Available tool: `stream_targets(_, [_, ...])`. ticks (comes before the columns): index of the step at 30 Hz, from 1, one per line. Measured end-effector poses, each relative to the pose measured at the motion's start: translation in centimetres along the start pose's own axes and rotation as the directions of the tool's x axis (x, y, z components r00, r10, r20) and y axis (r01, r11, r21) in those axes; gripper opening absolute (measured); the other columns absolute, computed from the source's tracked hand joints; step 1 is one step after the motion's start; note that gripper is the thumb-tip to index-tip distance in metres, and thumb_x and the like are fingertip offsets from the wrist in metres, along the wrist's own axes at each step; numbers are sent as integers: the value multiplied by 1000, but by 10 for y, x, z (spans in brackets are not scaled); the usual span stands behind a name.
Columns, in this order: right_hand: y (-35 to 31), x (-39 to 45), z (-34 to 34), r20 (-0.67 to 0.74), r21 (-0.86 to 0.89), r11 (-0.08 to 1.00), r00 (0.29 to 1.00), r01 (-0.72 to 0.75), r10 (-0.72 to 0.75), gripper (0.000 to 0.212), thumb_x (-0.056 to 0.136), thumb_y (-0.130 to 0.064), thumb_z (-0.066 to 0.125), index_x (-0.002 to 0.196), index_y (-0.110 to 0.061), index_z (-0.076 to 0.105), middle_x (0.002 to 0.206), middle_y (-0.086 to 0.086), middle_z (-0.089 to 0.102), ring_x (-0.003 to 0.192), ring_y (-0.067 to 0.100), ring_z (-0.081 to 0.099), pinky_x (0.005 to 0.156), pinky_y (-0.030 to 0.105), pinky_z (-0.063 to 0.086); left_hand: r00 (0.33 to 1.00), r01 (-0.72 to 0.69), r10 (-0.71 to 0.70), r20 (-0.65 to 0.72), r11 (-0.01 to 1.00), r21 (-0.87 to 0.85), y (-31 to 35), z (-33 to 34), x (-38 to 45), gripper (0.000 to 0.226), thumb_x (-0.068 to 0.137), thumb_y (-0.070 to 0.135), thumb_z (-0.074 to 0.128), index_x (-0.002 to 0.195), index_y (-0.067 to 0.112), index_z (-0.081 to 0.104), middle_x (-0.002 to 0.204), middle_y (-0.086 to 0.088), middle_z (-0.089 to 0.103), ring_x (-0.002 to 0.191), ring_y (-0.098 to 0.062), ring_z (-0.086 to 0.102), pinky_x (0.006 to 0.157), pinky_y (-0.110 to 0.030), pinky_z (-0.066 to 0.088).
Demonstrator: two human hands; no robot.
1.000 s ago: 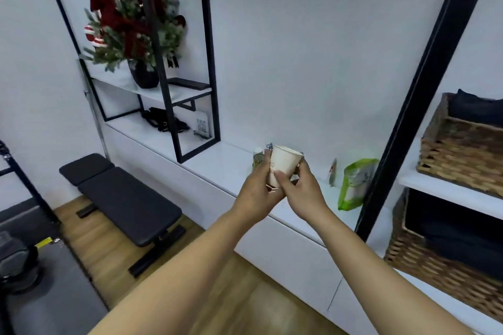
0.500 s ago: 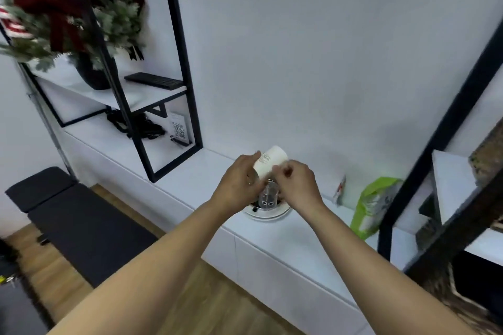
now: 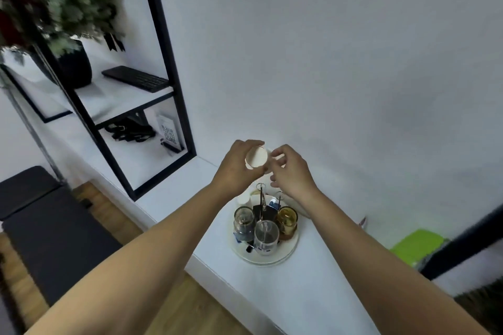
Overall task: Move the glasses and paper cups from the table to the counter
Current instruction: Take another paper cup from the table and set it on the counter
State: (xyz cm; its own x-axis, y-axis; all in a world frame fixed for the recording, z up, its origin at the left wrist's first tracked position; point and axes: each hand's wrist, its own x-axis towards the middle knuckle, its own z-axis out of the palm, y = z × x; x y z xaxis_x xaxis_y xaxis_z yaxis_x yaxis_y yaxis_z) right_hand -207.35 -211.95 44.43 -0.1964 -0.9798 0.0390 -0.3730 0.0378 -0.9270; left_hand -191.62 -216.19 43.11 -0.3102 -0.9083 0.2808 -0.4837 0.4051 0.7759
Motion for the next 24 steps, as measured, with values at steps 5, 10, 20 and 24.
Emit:
stream_targets(5, [19, 43, 12, 39, -22, 999, 998, -50, 51, 21, 95, -36, 61, 108, -20, 62, 92, -2, 71, 80, 19, 72, 77, 46, 61, 996, 84, -84, 20, 996, -28, -36, 9, 28, 65, 83, 34, 81, 140, 38, 51, 123, 17, 55, 115, -8, 55, 95, -27, 48])
stream_targets(10, [47, 77, 27, 35, -85, 993, 996, -85, 88, 26, 97, -32, 59, 120, -22, 63, 107, -2, 68, 87, 5, 64, 57, 14, 45, 986, 135, -139, 96, 990, 42, -69, 26, 54, 55, 76, 49, 78, 120, 39, 47, 114, 14, 64, 103, -14, 63, 82, -37, 56])
stream_targets(20, [102, 132, 60, 57, -162, 921, 928, -355, 368, 38, 97, -31, 57, 131, -14, 60, 122, 2, 63, 106, 22, 66, 91, 37, 52, 907, 103, -159, 390, 982, 161, -141, 62, 102, 55, 86, 38, 76, 135, 27, 53, 127, 4, 64, 111, -19, 63, 93, -41, 51])
stream_targets(24, [117, 143, 71, 44, -229, 891, 910, -393, 413, 33, 98, -30, 56, 123, -12, 64, 117, 3, 67, 104, 20, 64, 83, 30, 46, 863, 72, -165, 477, 976, 208, -162, 73, 111, 52, 87, 34, 75, 133, 25, 54, 123, 3, 65, 109, -21, 63, 90, -41, 51])
